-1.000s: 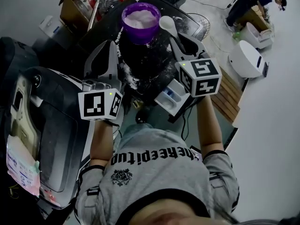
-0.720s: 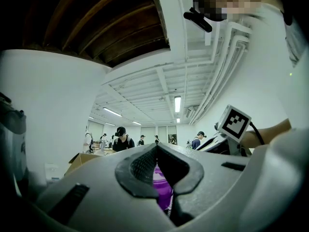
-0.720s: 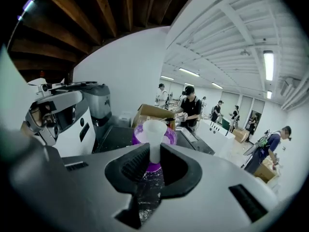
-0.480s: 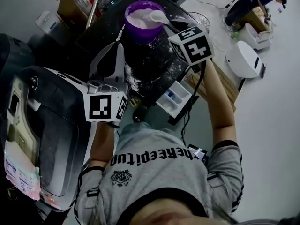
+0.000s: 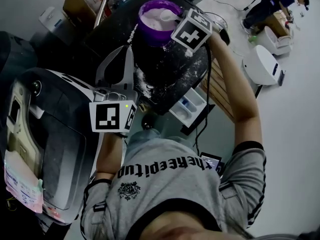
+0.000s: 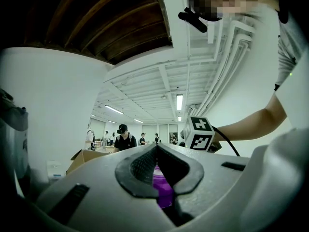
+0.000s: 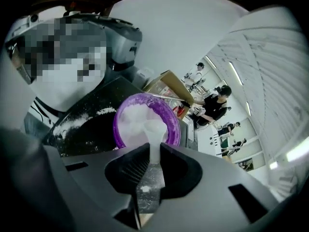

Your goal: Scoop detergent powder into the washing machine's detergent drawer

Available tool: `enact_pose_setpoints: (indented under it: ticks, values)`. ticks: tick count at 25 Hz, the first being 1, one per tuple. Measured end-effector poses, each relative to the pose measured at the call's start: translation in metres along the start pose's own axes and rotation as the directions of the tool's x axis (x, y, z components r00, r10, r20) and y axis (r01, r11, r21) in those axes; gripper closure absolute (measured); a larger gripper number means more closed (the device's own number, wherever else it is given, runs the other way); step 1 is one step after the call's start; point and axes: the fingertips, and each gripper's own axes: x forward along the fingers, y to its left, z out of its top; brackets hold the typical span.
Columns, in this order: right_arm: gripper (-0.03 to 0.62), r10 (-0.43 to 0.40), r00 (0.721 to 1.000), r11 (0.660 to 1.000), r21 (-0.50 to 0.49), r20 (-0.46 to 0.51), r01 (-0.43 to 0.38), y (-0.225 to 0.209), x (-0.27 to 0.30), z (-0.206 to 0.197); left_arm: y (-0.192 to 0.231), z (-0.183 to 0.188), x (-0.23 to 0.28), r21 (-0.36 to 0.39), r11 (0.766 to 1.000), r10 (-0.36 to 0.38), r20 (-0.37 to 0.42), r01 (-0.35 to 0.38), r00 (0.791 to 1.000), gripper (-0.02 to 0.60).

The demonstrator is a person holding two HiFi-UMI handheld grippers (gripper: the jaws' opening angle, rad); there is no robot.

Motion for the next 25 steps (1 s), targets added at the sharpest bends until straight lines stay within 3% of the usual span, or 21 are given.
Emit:
enact_pose_setpoints:
  ticks: [10,19,25]
  values:
    - [0.531,0.042,0.992,0.955,-0.287,-0.120,-0.075,-0.010,0.035,0.007,0.013,-0.006,0.002,-0.006,1.000,0.011,-0.006,-0.011,1.000,0.578]
    - [0.531,0.064,0.974,0.897,-0.415,-0.217,-0.151,-0.002,0.056,0.002,0.023,-0.011,0.001,-0.019,0.999,0.027,-0.017,-0.027,0.999,0.578]
    - [0.531,0.076,0.970,0.879,-0.444,-0.230,-0.174,0.005,0.063,0.009,0.029,-0.013,0.000,-0.021,0.999,0.035,-0.020,-0.036,0.999,0.578]
